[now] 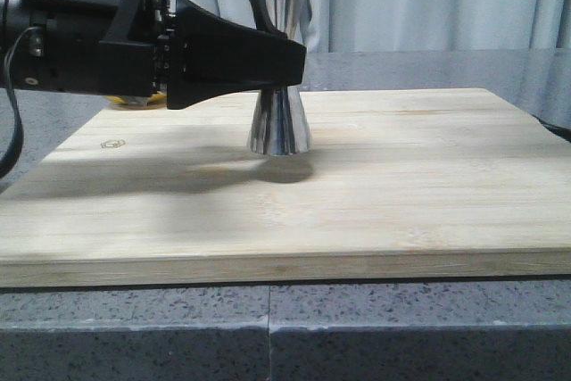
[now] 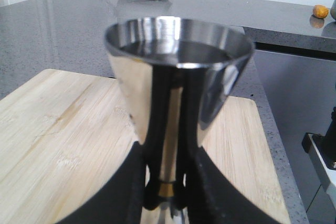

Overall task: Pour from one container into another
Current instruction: 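Lower the beaker with the right gripper onto the board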

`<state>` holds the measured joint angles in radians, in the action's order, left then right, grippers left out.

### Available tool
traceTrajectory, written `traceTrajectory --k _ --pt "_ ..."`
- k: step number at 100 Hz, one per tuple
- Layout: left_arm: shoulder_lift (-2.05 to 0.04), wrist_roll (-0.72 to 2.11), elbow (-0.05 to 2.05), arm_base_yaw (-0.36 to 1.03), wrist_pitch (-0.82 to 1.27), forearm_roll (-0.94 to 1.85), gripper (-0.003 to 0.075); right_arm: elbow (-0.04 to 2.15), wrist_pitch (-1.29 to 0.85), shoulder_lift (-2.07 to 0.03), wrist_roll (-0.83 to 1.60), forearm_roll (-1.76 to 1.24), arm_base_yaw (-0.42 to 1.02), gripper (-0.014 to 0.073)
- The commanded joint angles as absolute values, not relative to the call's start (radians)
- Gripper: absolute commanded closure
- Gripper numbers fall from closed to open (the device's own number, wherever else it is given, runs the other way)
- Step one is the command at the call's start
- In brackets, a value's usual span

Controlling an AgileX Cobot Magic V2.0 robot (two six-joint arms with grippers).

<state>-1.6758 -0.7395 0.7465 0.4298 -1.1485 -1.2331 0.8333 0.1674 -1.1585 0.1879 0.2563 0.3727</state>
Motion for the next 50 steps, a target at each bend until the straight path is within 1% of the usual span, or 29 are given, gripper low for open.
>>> traceTrajectory --k 1,14,31,50 --pt "-1.630 -0.748 0.768 0.438 -1.363 -1.187 0.0739 0.830 0.331 -1.139 0.166 0.188 0.322 0.0400" --pt "-1.630 -0.748 0.768 0.438 -1.363 -1.187 0.0739 0.777 0.401 -1.168 0.095 0.187 0.276 0.0400" --pt "-1.630 -0.748 0.768 0.438 -1.363 -1.189 0.0739 0.683 0.558 -1.247 0.092 0.185 0.273 0.0402" --pt "-1.630 -0.748 0.768 0.438 -1.363 -1.191 0.0739 0.621 0.720 -1.354 0.092 0.140 0.273 0.0452"
